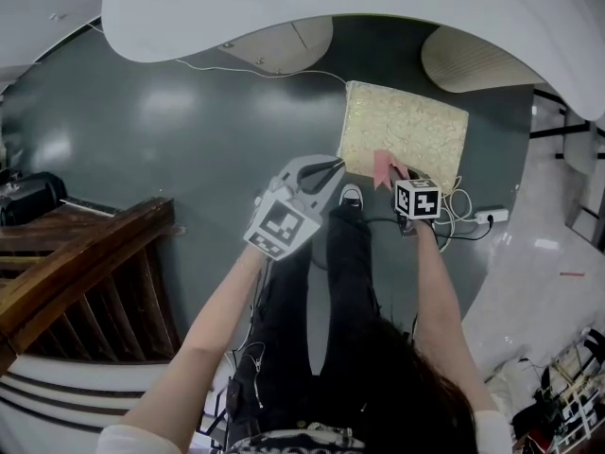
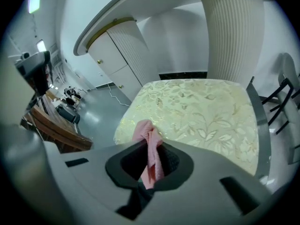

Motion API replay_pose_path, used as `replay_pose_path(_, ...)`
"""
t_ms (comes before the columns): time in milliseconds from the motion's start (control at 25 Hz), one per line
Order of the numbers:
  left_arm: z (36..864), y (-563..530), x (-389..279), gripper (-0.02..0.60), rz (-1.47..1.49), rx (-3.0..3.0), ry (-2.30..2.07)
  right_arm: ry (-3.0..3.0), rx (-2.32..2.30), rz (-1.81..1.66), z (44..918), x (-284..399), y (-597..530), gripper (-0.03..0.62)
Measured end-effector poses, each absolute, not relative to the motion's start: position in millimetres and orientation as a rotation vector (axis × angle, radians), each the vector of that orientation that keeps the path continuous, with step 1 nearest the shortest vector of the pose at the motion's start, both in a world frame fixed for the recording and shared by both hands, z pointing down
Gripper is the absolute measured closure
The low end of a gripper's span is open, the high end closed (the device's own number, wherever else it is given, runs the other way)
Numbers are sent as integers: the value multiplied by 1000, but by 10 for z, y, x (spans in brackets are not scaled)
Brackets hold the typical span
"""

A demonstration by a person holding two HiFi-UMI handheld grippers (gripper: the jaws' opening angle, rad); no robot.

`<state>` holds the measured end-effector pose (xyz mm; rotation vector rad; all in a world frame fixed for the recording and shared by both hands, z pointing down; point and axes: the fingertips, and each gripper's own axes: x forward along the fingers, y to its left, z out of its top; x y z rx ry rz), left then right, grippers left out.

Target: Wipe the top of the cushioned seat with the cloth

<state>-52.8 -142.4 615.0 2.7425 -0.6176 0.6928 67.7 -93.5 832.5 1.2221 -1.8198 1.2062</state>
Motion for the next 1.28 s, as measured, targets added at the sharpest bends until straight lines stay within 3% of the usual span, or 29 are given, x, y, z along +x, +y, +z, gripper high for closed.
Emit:
replay_pose_path(760, 6155, -1176, 313, 575, 721, 2780, -446, -1535, 1489, 1231, 8306, 2735, -296, 583)
replay_pose_path(1040, 6136, -1158, 457, 575, 722, 2794, -434, -1504, 1533, 1247, 8304, 2956, -192, 583)
replay_pose_path(1280, 6001, -1149, 458, 575, 736, 2799, -463, -1631, 1580, 1227, 7946, 2716, -317, 583)
